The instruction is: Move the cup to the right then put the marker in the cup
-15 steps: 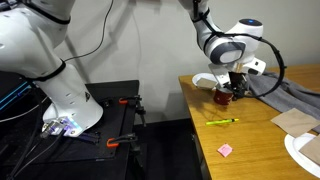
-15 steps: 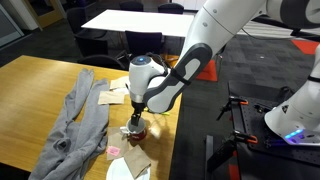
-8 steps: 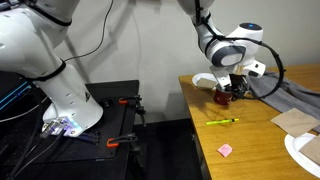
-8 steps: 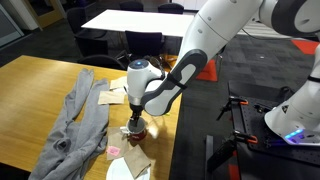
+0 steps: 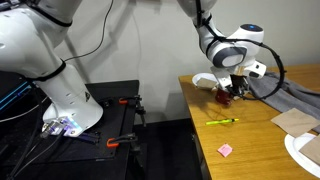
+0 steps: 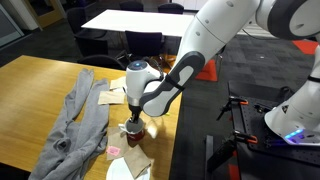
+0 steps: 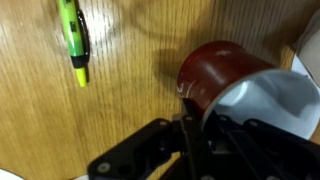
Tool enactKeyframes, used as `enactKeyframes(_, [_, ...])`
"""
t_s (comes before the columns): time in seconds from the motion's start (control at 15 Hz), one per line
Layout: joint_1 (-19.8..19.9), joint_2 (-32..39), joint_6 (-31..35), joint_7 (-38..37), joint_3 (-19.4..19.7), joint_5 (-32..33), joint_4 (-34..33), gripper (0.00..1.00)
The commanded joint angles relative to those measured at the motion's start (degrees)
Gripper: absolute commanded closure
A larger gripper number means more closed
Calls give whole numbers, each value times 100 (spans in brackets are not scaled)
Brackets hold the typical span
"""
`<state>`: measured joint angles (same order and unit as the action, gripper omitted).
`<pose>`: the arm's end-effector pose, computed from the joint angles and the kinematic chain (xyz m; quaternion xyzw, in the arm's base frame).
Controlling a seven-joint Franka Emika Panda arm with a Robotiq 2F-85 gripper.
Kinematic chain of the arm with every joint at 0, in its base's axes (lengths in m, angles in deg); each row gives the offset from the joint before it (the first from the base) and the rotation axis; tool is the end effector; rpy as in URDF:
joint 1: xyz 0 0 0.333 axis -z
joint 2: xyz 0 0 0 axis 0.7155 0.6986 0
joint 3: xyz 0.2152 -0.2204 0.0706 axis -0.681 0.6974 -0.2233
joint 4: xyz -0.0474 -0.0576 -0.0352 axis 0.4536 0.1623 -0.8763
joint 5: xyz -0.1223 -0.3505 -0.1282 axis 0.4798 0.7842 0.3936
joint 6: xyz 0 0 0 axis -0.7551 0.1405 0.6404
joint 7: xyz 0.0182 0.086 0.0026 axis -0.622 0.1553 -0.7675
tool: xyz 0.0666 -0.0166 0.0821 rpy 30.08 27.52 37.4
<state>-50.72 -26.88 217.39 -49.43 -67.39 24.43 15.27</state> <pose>0.6656 0.0922 0.0976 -0.9965 -0.0259 -0.0676 0.0429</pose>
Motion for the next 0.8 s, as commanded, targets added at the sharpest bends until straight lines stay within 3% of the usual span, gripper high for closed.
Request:
enactKeyframes(0.0, [-31,71,-275,-147,22,36,-239,100])
enactKeyframes(0.73, [120,-213,-542,-295,158,-30,-200,98])
